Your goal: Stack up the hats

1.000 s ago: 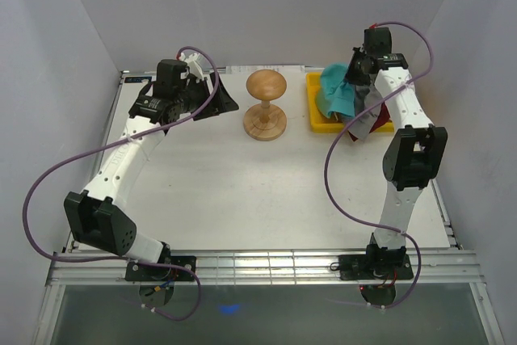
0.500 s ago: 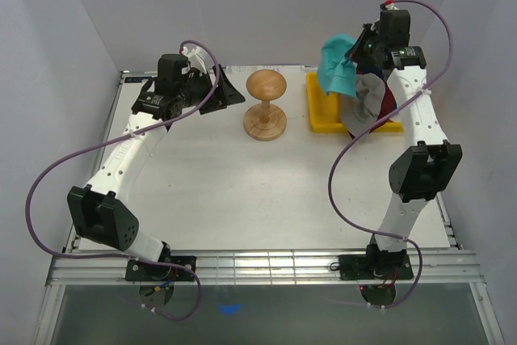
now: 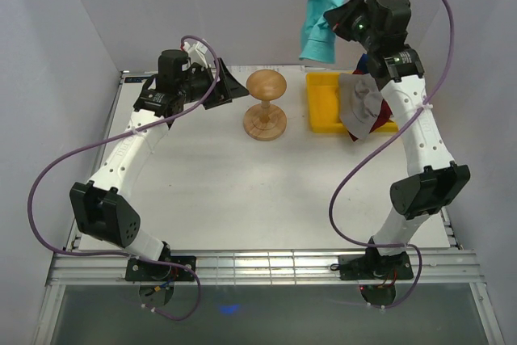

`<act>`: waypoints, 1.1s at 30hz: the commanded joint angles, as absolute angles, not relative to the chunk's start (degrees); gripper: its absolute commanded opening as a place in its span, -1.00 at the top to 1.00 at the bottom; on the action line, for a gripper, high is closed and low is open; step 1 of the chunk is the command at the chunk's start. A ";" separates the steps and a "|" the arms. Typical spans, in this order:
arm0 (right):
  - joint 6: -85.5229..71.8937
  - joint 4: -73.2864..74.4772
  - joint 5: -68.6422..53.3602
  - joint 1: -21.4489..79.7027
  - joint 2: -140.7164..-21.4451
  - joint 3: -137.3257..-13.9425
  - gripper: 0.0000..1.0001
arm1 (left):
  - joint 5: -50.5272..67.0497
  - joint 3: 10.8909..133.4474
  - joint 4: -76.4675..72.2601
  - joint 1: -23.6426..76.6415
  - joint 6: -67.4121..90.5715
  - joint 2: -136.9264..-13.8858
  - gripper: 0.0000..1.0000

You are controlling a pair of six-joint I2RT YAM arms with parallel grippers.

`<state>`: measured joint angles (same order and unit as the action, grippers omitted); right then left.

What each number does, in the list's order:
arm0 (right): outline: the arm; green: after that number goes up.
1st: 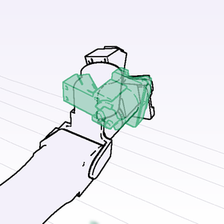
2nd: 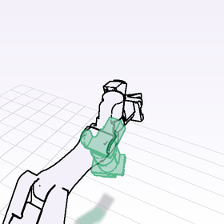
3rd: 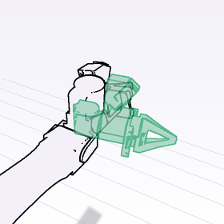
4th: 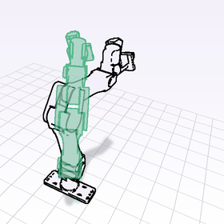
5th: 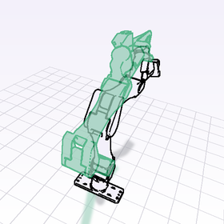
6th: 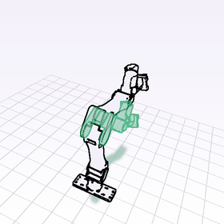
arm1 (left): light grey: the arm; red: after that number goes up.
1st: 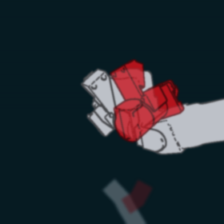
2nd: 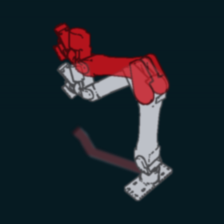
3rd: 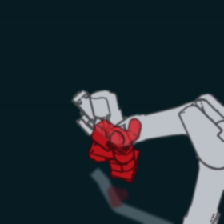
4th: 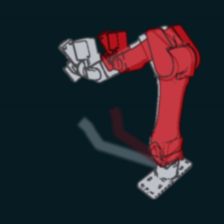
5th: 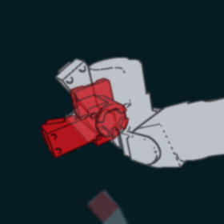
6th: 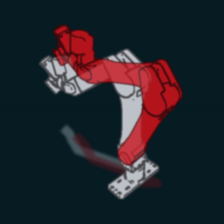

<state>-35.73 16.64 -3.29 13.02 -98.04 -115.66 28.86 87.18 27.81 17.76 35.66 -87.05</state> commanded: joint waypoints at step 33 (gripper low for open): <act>-25.84 9.14 2.64 30.85 -98.09 -98.53 0.84 | 23.38 84.20 26.81 17.84 35.06 -84.64 -0.65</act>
